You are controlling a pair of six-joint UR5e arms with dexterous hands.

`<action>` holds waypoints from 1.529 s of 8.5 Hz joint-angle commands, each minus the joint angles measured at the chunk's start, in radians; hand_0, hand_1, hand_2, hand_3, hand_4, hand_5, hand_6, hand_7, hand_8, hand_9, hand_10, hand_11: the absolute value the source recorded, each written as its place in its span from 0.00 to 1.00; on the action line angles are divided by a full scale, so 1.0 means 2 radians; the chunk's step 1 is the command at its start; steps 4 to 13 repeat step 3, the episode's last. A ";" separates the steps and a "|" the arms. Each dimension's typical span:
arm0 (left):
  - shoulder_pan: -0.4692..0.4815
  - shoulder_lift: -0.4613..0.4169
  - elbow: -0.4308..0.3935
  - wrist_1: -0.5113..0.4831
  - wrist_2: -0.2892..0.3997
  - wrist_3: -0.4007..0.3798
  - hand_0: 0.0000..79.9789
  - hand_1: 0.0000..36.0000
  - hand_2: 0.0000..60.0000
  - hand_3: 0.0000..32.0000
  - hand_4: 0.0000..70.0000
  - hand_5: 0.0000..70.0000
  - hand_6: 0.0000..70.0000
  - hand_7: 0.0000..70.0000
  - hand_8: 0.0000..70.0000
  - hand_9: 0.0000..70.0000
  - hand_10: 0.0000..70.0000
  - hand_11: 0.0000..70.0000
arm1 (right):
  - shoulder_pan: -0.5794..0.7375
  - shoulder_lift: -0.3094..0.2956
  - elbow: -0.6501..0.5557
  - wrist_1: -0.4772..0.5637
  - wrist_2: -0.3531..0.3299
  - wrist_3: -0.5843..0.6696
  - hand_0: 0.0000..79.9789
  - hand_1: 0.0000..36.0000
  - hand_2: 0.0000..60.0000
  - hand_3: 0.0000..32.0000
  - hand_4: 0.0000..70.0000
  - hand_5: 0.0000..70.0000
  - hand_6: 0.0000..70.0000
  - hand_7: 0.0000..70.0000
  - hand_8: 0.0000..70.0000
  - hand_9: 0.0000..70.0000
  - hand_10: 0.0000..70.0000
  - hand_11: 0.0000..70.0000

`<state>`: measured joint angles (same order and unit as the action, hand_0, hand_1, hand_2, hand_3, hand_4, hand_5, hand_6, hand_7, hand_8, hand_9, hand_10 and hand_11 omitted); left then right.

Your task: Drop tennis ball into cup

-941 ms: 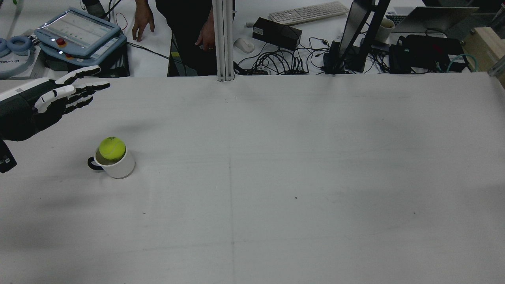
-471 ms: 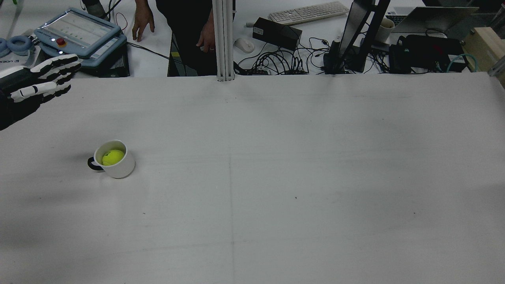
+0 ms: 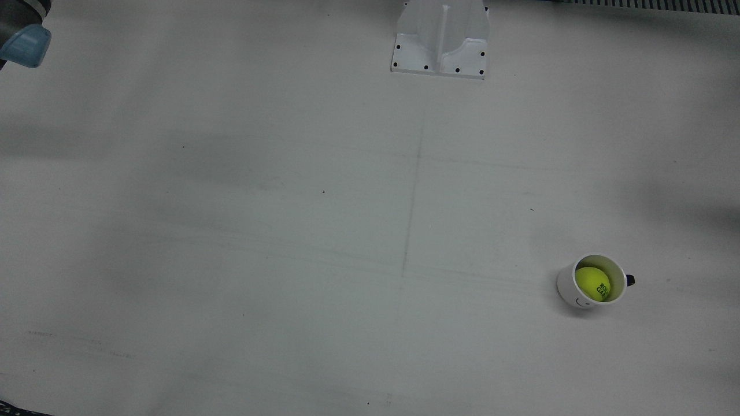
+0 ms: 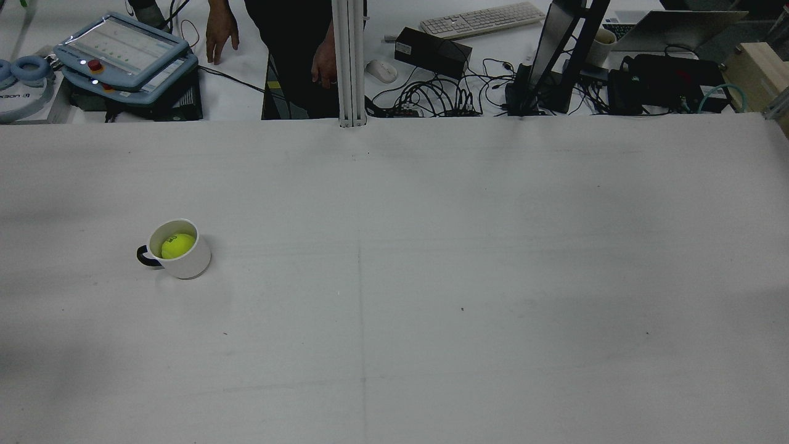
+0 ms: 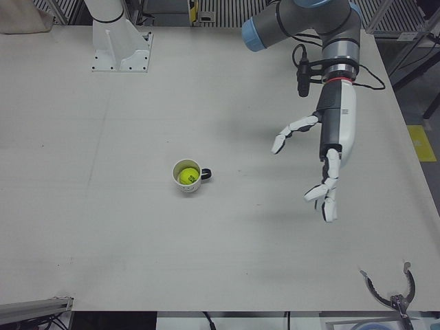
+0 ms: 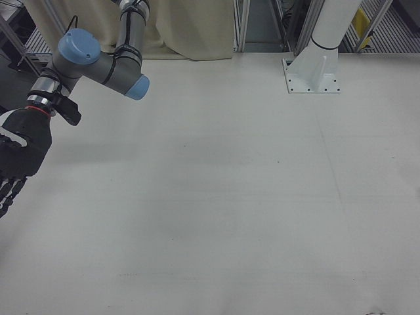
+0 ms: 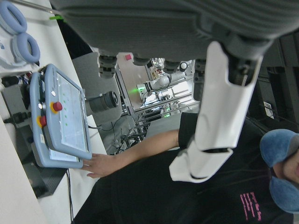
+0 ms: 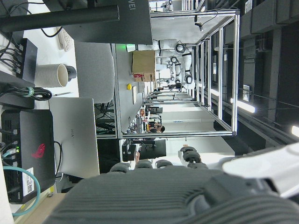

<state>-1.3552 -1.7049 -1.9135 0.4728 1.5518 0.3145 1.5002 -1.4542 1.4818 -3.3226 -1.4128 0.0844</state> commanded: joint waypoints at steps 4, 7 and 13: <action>-0.022 0.043 -0.003 -0.008 0.002 -0.002 0.80 1.00 1.00 0.37 0.00 0.33 0.03 0.07 0.00 0.00 0.04 0.14 | 0.000 0.000 0.000 0.000 0.000 0.000 0.00 0.00 0.00 0.00 0.00 0.00 0.00 0.00 0.00 0.00 0.00 0.00; -0.022 0.043 -0.003 -0.008 0.002 -0.002 0.80 1.00 1.00 0.37 0.00 0.33 0.03 0.07 0.00 0.00 0.04 0.14 | 0.000 0.000 0.000 0.000 0.000 0.000 0.00 0.00 0.00 0.00 0.00 0.00 0.00 0.00 0.00 0.00 0.00 0.00; -0.022 0.043 -0.003 -0.008 0.002 -0.002 0.80 1.00 1.00 0.37 0.00 0.33 0.03 0.07 0.00 0.00 0.04 0.14 | 0.000 0.000 0.000 0.000 0.000 0.000 0.00 0.00 0.00 0.00 0.00 0.00 0.00 0.00 0.00 0.00 0.00 0.00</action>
